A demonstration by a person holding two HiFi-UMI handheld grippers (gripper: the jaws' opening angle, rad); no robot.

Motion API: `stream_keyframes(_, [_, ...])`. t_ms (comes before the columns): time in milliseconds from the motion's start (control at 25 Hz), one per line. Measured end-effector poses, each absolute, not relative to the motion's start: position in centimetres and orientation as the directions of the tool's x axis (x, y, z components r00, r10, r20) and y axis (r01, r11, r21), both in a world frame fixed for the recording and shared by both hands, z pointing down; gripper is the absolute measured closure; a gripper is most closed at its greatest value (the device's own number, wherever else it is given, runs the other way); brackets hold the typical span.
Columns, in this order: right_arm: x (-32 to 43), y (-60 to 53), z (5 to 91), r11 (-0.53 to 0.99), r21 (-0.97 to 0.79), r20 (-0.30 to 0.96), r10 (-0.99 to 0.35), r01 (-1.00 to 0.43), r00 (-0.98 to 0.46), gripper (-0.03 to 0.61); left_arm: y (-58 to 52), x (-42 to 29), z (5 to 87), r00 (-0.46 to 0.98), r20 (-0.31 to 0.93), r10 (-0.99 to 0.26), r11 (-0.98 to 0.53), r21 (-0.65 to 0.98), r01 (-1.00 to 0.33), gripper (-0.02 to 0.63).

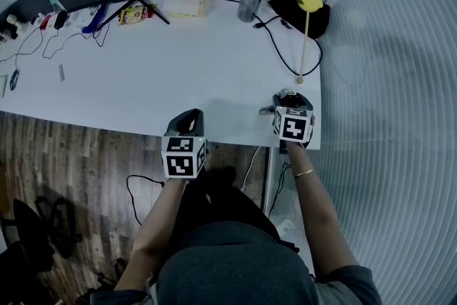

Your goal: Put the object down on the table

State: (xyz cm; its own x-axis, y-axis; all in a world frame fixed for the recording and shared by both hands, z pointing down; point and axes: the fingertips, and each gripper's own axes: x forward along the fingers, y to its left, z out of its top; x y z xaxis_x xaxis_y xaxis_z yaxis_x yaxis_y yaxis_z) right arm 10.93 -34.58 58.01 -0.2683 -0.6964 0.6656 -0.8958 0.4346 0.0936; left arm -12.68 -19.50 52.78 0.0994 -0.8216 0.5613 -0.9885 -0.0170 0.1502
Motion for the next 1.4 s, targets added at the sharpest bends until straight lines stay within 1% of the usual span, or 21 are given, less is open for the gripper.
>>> stream_keyframes(280, [11.1, -34.8, 58.5, 0.416, 0.049, 0.663, -0.694, -0.908, -0.282, 0.279, -19.3, -12.7, 52.9, 0.095, 0.563, -0.821, -0.011, 0.151, -0.988, 0.583])
stream_keyframes(920, [11.2, -35.0, 58.6, 0.397, 0.009, 0.657, -0.694, -0.918, -0.294, 0.275, -19.4, -11.8, 53.5, 0.116, 0.575, -0.81, -0.026, 0.162, -0.986, 0.583])
stream_keyframes(1400, [11.1, -34.9, 58.0, 0.391, -0.009, 0.618, -0.721, -0.92, -0.313, 0.272, -20.1, -11.4, 53.3, 0.137, 0.572, -0.809, -0.054, 0.16, -0.986, 0.583])
